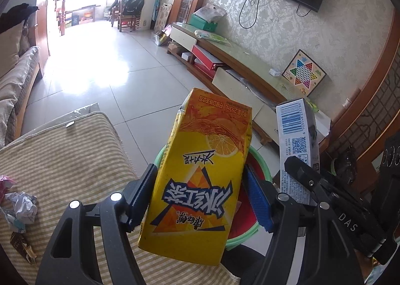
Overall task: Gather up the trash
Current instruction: 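Lift and carry the yellow and white cartons over the red bin with both tools, then open both tools to drop the two cartons into the bin, then move both open tools back over the table toward the remaining wrappers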
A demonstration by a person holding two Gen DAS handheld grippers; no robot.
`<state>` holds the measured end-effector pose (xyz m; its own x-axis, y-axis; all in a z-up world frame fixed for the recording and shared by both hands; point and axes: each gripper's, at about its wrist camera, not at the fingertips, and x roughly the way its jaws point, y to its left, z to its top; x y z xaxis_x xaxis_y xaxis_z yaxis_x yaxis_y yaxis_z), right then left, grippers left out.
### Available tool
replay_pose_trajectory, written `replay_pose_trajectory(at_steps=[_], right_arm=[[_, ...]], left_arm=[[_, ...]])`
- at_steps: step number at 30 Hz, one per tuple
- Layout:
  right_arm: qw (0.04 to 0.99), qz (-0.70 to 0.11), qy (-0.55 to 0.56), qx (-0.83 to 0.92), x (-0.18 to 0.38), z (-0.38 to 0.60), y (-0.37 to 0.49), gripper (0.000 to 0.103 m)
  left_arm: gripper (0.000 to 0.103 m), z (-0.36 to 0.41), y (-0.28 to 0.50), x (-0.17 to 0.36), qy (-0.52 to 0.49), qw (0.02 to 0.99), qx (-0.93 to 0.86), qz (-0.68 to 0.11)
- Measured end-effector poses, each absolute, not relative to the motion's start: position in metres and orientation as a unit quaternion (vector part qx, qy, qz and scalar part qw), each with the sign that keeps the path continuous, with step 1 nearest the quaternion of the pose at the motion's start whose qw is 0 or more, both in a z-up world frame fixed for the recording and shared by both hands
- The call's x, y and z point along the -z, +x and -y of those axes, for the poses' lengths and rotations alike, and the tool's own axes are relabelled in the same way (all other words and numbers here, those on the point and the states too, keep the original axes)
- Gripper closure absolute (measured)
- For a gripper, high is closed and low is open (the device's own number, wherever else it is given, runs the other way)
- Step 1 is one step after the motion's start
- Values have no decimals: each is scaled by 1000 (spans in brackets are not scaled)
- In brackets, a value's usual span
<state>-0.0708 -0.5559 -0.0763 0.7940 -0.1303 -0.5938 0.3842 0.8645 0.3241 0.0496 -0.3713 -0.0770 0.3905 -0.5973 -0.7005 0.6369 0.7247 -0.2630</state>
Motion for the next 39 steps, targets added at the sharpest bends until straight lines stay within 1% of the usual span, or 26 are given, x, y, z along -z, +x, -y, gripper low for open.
replay_pose_trajectory(at_steps=[12, 14, 15, 16, 18, 23, 25, 27, 31, 35, 36, 39], right_arm=[[909, -307, 233, 161, 101, 573, -64, 57], [907, -307, 234, 166, 103, 575, -64, 55], [907, -306, 235, 170, 104, 575, -64, 50], [907, -304, 235, 174, 104, 576, -65, 48], [906, -303, 235, 178, 103, 578, -66, 48], [906, -301, 238, 180, 97, 574, -68, 45], [907, -301, 234, 177, 93, 568, -69, 41], [909, -302, 230, 171, 90, 560, -70, 39], [909, -315, 226, 151, 92, 541, -67, 39], [908, -333, 221, 126, 97, 512, -58, 39], [907, -338, 220, 121, 99, 504, -55, 37], [905, -351, 219, 100, 103, 483, -48, 37]], left_arm=[[36, 390, 59, 77, 33, 828, 378, -412], [35, 392, 60, 79, 36, 829, 376, -412], [33, 393, 60, 79, 36, 830, 376, -412], [30, 392, 60, 80, 33, 830, 376, -411], [25, 389, 62, 79, 25, 833, 375, -407], [22, 372, 63, 79, 16, 831, 374, -410], [18, 355, 62, 78, 12, 836, 369, -406], [14, 332, 59, 80, 11, 845, 355, -401], [14, 268, 62, 91, 9, 861, 305, -408], [14, 186, 71, 107, -6, 880, 219, -422], [13, 168, 74, 112, -12, 882, 197, -427], [14, 111, 83, 133, -33, 883, 124, -452]])
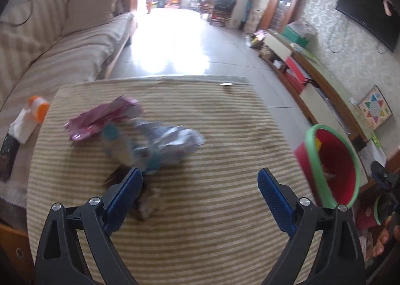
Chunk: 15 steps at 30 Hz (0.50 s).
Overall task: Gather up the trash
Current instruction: 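Move both open tools back over the table toward the remaining wrappers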
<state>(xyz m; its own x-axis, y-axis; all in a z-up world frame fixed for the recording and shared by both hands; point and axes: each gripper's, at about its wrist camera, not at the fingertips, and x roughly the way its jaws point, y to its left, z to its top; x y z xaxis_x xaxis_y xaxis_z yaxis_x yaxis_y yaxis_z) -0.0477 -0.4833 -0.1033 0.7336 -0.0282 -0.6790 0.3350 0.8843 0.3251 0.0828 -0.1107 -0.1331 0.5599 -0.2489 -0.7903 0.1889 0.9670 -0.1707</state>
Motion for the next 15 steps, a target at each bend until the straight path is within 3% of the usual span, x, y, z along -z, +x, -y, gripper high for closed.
replay_pose_trajectory(at_steps=[5, 12, 13, 15], right_arm=[[905, -370, 198, 66, 102, 448, -39, 37], [905, -389, 167, 46, 98, 419, -42, 37], [905, -391, 163, 44, 98, 419, -43, 37], [905, -394, 155, 40, 96, 412, -42, 37]], left_arm=[[14, 61, 95, 169, -73, 866, 65, -490], [15, 63, 117, 207, -98, 843, 42, -527], [17, 63, 118, 211, -104, 840, 35, -532], [37, 59, 118, 215, -122, 835, 26, -535]])
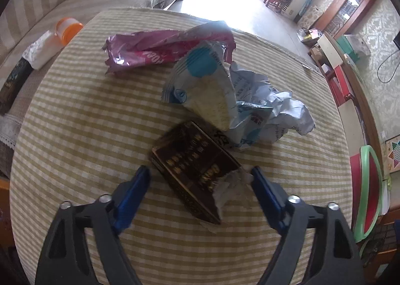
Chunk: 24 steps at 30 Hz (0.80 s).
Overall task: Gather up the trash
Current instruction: 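Move both open tools back over the table toward the remaining wrappers, then grasp the dark box with the left tool while the right grasps crumpled grey paper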
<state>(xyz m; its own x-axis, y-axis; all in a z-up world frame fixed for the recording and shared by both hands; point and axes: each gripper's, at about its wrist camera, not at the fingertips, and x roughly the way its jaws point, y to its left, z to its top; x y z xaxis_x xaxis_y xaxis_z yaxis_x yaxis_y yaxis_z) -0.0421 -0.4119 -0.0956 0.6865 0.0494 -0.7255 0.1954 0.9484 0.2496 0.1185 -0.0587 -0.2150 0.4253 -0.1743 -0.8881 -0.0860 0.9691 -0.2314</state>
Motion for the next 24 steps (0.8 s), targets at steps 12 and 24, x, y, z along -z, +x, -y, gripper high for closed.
replay_pose_trajectory(at_steps=[12, 24], right_arm=[[900, -417, 99, -72, 94, 323, 28, 35], [852, -490, 99, -157, 146, 238, 143, 47]], left_arm=[[78, 27, 55, 188, -118, 842, 88, -520], [64, -21, 16, 196, -112, 844, 64, -521]])
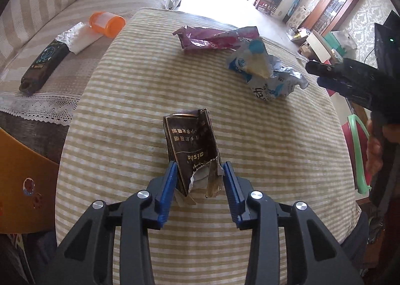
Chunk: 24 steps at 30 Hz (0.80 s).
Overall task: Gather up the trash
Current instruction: 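Grasp the dark box with the left tool while the right grasps crumpled grey paper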
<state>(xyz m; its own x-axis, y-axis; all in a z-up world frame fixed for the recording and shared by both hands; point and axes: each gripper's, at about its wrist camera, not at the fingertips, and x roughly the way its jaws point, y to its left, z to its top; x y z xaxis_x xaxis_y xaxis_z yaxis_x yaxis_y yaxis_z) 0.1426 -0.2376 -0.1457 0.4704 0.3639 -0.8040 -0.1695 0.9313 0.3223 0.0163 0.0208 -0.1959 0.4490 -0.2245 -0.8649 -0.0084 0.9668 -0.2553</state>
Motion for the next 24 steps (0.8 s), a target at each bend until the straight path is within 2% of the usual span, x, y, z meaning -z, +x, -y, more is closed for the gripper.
replay_pose_trajectory(at_steps=[4, 6, 8, 10, 13, 24], right_arm=[[827, -532, 121, -139, 167, 235, 167, 46], [813, -553, 120, -137, 180, 230, 175, 46], [805, -557, 138, -148, 187, 229, 177, 45], [801, -557, 149, -162, 187, 229, 177, 54], [806, -550, 137, -171, 182, 229, 168, 58], [851, -485, 140, -145, 143, 270, 56, 58]], left_arm=[[56, -27, 19, 198, -131, 838, 67, -526], [43, -29, 22, 196, -139, 839, 68, -522], [37, -29, 24, 193, -142, 841, 69, -517], [32, -27, 24, 192, -140, 843, 68, -515], [32, -25, 27, 197, -147, 837, 74, -521], [34, -22, 41, 212, -163, 828, 64, -533]])
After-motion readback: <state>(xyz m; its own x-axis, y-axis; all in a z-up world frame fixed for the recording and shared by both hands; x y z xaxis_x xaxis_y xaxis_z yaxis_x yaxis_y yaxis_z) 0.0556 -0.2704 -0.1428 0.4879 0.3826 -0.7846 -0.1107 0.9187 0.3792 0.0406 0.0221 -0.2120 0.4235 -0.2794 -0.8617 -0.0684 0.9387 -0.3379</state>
